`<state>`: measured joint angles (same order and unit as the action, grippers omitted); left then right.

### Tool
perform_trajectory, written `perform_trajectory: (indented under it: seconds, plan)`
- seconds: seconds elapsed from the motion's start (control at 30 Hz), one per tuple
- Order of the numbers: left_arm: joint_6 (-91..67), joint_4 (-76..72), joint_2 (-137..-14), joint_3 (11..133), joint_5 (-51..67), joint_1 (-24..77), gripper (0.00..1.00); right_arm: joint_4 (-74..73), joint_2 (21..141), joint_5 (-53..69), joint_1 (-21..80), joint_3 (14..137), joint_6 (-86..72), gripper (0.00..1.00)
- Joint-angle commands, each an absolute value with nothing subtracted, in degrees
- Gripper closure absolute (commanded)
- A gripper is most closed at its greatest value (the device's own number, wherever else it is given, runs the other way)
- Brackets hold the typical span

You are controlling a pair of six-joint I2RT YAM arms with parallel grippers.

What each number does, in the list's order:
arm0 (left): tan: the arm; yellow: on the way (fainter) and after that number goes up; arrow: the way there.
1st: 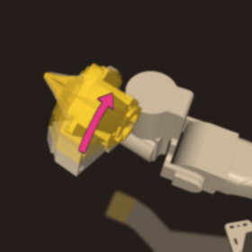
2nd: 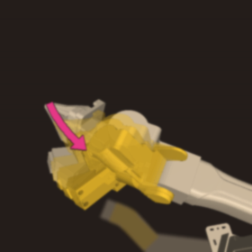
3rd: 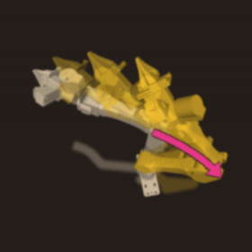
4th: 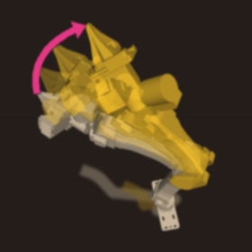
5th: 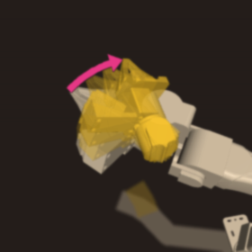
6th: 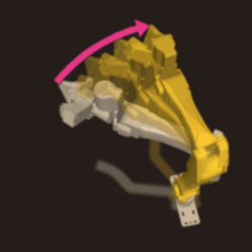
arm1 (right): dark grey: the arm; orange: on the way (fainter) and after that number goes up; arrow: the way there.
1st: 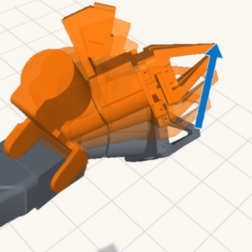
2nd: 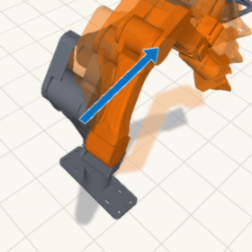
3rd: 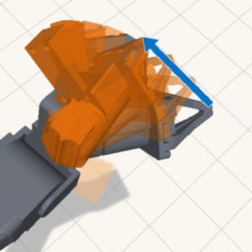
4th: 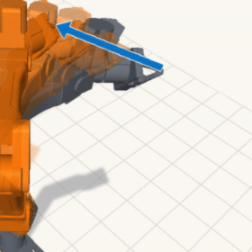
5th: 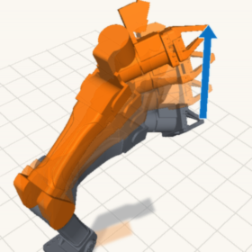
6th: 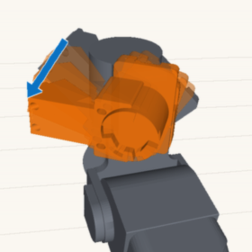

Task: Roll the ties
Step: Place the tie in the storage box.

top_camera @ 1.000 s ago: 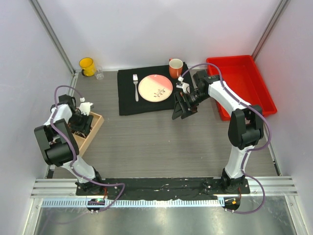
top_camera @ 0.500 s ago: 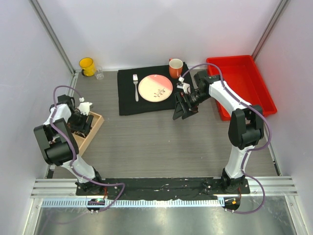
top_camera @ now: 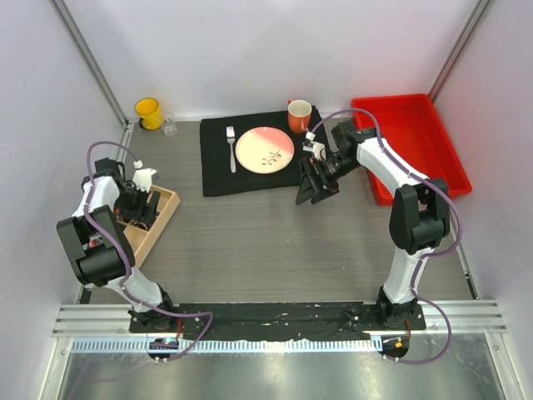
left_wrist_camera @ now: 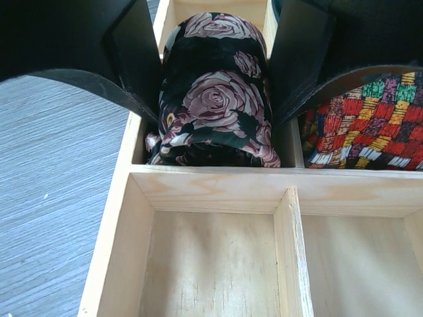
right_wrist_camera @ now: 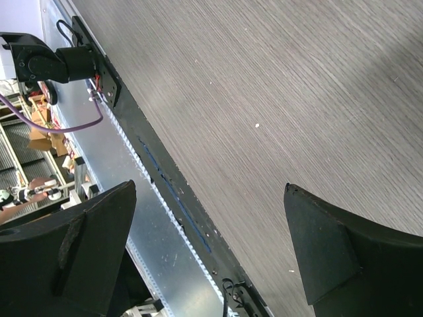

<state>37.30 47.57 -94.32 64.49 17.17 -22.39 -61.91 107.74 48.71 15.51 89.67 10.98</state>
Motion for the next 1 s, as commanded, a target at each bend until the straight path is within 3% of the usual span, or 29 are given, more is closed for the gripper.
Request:
perform_trajectory:
  seconds: [0.0,0.97]
  plan:
    - [36.74,49.31,-91.93,65.31,21.71,-22.24,0.25,-63.19,106.79,49.57,15.12,90.0,12.83,0.0]
    - [35.24,50.09,-86.49,67.59,21.09,-22.32,0.26,-64.6,107.58,50.1,14.59,90.26,13.97,0.0]
